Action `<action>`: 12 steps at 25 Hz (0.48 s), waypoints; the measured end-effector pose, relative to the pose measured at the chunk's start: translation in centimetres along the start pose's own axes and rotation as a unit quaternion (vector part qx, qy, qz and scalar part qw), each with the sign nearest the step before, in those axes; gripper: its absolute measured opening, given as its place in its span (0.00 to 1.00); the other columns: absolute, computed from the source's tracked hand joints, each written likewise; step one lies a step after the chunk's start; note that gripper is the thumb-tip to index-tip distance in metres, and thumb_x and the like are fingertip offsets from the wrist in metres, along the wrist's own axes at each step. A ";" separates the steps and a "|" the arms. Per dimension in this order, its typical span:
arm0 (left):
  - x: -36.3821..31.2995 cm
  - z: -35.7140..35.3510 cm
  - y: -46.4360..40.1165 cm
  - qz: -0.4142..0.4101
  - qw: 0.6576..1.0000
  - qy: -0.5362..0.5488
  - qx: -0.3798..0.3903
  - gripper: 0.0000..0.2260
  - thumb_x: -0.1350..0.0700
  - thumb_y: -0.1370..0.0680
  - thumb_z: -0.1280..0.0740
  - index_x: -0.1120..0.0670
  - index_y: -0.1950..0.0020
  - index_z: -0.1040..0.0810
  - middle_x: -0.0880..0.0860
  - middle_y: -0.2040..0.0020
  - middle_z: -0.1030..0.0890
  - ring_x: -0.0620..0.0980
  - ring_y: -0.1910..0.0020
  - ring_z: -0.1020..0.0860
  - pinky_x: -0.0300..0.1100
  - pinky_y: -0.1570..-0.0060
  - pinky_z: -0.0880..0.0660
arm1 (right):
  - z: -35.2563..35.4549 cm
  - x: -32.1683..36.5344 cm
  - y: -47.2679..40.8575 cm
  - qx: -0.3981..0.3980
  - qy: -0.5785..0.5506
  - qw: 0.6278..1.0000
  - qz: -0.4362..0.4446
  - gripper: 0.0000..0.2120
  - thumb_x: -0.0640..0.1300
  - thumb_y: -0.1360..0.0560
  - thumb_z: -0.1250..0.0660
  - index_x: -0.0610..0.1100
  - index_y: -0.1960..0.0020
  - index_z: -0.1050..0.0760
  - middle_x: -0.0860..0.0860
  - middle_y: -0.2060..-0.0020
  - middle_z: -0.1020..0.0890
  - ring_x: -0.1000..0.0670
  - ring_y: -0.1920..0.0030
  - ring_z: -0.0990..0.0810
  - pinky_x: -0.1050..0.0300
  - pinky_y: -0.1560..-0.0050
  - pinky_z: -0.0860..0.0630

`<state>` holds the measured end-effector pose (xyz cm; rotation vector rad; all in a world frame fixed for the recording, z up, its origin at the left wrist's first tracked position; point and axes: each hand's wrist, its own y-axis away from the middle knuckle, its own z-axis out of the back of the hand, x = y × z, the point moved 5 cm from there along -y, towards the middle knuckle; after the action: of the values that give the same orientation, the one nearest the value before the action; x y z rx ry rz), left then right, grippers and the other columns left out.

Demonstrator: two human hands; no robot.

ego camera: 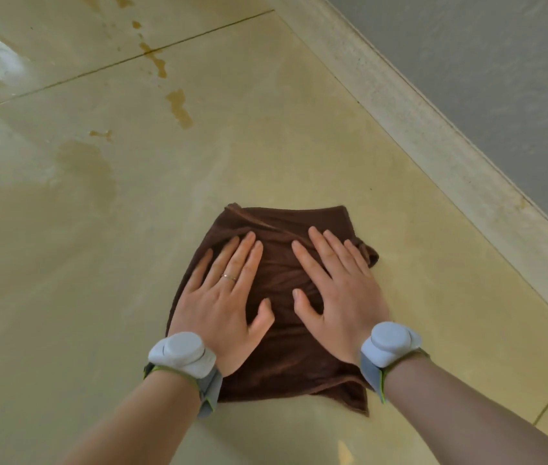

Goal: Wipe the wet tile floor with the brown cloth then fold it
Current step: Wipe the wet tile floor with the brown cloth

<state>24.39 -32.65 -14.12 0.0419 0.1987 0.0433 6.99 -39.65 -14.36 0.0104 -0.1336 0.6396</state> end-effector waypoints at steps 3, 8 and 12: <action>-0.9 0.1 -4.4 -0.019 1.000 -0.006 -0.007 0.34 0.39 0.20 0.45 0.50 0.16 0.48 0.45 0.16 0.49 0.44 0.18 0.50 0.48 0.20 0.50 | 0.5 -2.9 -2.4 -0.023 0.006 0.999 -0.031 0.31 0.58 0.19 0.44 0.50 0.18 0.37 0.47 0.19 0.37 0.46 0.18 0.41 0.46 0.18 0.48; -2.5 -0.5 -13.6 -0.031 0.999 -0.001 -0.027 0.33 0.40 0.21 0.47 0.51 0.17 0.45 0.47 0.17 0.46 0.46 0.18 0.47 0.48 0.20 0.50 | 0.8 -9.0 -8.9 -0.050 0.027 0.997 -0.060 0.31 0.58 0.19 0.46 0.49 0.19 0.37 0.46 0.19 0.36 0.44 0.19 0.39 0.47 0.18 0.47; -3.1 -0.8 -16.4 -0.024 0.999 0.001 -0.042 0.33 0.40 0.20 0.48 0.52 0.17 0.44 0.48 0.17 0.45 0.47 0.18 0.47 0.49 0.20 0.49 | 0.6 -10.9 -11.0 -0.070 0.020 0.995 -0.062 0.30 0.58 0.19 0.45 0.49 0.19 0.36 0.46 0.20 0.34 0.44 0.20 0.38 0.47 0.18 0.46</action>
<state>21.83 -49.14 -15.05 -0.0475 0.2004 0.0033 4.83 -54.96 -14.77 -0.1285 -0.1381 0.5060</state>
